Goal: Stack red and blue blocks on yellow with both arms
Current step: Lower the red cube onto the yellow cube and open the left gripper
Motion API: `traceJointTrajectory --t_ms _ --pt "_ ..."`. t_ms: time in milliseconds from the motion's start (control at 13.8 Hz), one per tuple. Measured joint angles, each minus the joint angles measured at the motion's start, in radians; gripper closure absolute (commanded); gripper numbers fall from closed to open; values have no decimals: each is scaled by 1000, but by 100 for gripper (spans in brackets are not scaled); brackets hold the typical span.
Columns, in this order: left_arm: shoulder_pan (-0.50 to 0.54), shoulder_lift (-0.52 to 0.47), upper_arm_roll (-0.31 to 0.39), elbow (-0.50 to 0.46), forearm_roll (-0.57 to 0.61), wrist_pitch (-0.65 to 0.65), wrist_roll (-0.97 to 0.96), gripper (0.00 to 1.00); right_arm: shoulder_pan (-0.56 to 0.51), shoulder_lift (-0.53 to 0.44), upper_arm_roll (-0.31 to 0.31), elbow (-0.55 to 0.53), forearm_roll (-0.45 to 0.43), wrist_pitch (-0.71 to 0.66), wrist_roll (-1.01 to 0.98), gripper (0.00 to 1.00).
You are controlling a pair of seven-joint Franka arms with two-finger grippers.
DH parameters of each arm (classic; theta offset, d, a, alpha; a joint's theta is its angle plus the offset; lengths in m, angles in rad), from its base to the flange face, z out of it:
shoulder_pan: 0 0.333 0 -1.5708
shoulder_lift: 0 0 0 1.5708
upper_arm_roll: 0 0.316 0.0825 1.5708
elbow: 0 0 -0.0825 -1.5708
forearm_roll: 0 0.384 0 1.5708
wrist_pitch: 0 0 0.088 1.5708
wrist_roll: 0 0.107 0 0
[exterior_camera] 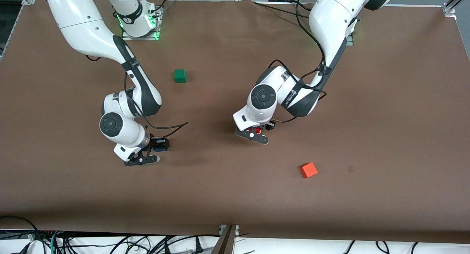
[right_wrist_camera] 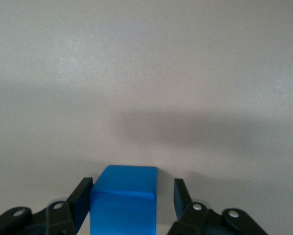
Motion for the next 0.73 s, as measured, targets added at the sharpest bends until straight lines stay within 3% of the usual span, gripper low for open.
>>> traceJointTrajectory --t_ms 73,145,218,508,726 --pt "0 2 0 2 0 0 -1 78 0 0 0 0 0 0 0 23" --pt "-1 3 1 2 0 0 -1 51 0 0 0 -2 0 2 0 23" --pt "-1 3 1 2 0 0 -1 1 0 0 0 -10 0 15 0 23" --pt "0 3 6 20 0 -2 -8 0 0 3 0 -86 0 134 0 23" --pt "1 3 9 96 0 -93 -12 0 0 4 0 -90 0 141 0 23"
